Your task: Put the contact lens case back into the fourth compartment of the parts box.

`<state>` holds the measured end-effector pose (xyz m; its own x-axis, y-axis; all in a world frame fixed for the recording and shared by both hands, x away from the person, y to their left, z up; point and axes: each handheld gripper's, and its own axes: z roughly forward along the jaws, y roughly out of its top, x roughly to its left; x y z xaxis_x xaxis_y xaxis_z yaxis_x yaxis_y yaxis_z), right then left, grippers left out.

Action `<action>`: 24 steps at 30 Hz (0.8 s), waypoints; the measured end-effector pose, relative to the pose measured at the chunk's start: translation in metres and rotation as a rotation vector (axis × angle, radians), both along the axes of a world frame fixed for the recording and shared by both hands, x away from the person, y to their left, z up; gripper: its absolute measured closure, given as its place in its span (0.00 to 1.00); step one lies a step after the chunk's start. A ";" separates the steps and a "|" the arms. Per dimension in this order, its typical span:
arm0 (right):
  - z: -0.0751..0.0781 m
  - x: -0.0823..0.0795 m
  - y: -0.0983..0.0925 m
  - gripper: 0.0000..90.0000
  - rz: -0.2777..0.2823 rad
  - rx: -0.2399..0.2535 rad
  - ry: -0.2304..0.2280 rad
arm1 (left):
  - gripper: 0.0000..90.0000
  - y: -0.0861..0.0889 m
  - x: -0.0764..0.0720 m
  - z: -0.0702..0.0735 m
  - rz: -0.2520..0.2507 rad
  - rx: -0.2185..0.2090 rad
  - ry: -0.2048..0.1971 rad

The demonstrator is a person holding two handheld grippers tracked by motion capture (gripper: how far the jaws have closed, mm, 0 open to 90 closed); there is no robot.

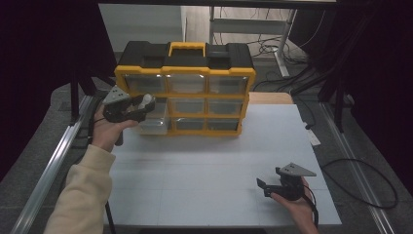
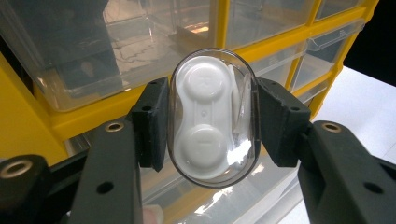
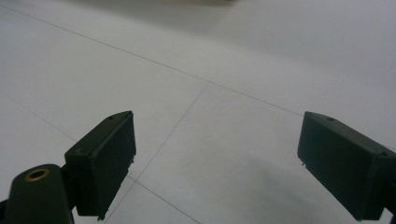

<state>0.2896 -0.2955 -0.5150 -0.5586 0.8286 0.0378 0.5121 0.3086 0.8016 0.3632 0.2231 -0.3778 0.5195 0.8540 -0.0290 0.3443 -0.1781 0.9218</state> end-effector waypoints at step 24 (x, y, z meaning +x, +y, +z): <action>-0.001 0.000 0.000 0.13 0.001 0.000 0.005 | 0.26 0.000 -0.009 -0.006 -0.043 -0.036 0.029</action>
<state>0.2896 -0.2955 -0.5156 -0.5593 0.8280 0.0405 0.5161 0.3096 0.7987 0.3542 0.2228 -0.3835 0.5546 0.8288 -0.0746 0.3636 -0.1608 0.9176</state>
